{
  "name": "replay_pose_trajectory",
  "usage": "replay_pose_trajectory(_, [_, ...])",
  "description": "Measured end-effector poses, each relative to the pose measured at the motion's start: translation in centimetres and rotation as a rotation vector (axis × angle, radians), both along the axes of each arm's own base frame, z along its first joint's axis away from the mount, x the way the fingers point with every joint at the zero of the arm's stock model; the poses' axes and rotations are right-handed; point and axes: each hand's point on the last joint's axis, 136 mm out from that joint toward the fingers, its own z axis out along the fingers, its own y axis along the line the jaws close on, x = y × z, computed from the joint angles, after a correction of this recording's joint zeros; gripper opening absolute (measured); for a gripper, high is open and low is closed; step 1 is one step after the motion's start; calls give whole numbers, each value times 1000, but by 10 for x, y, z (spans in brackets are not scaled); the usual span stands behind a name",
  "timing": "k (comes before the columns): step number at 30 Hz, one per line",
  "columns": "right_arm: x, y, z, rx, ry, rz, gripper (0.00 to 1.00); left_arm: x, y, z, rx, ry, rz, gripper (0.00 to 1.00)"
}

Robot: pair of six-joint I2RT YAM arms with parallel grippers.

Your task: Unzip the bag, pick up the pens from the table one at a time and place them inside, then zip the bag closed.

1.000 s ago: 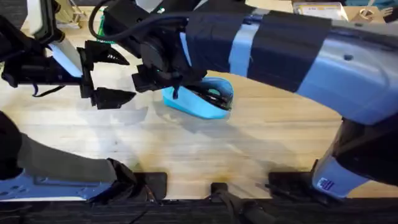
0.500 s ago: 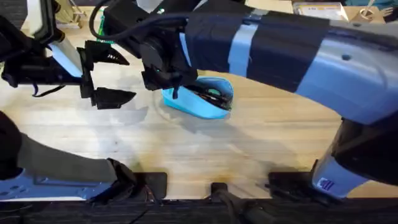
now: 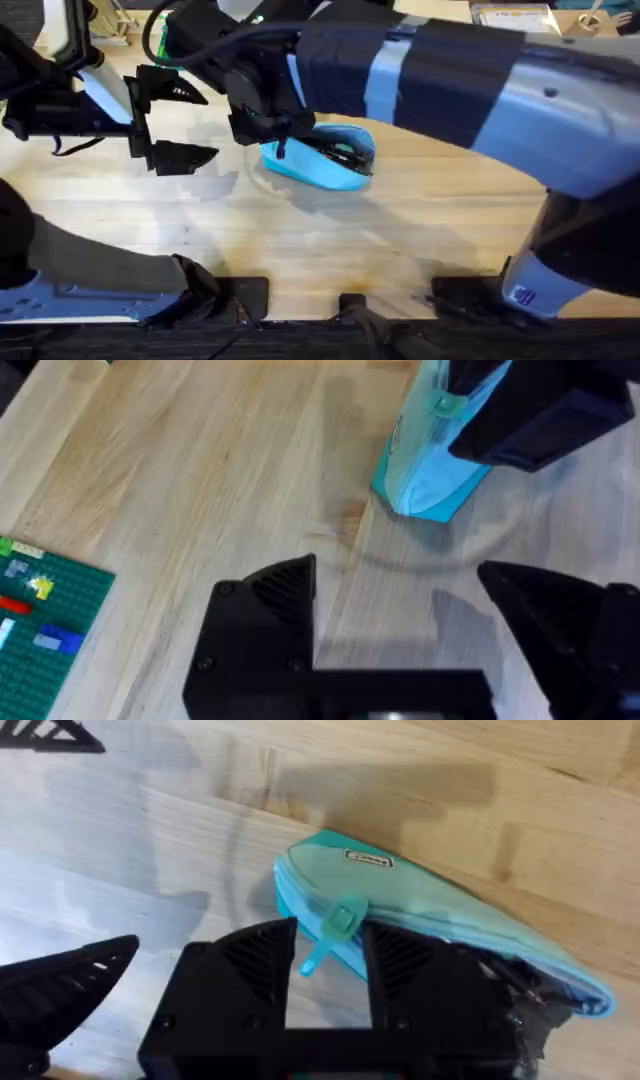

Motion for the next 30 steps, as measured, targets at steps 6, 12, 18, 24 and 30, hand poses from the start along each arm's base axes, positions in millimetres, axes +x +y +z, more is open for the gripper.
replay_pose_trajectory(6, [1, -1, -5, -20, -2, 10, 390, 0, 0, 0, 0, 0, 0, 993])
replay_pose_trajectory(12, [3, -1, -5, -29, -13, 14, 373, 0, 0, 0, 0, 0, 0, 994])
replay_pose_trajectory(18, [6, -4, -3, -46, -35, 16, 368, 0, 0, 0, 0, 0, 0, 993])
replay_pose_trajectory(24, [9, -6, -2, -66, -55, 25, 251, 0, 0, 0, 0, 0, 0, 992])
replay_pose_trajectory(30, [10, -7, -2, -74, -59, 37, 161, 0, 0, 0, 0, 0, 0, 993])
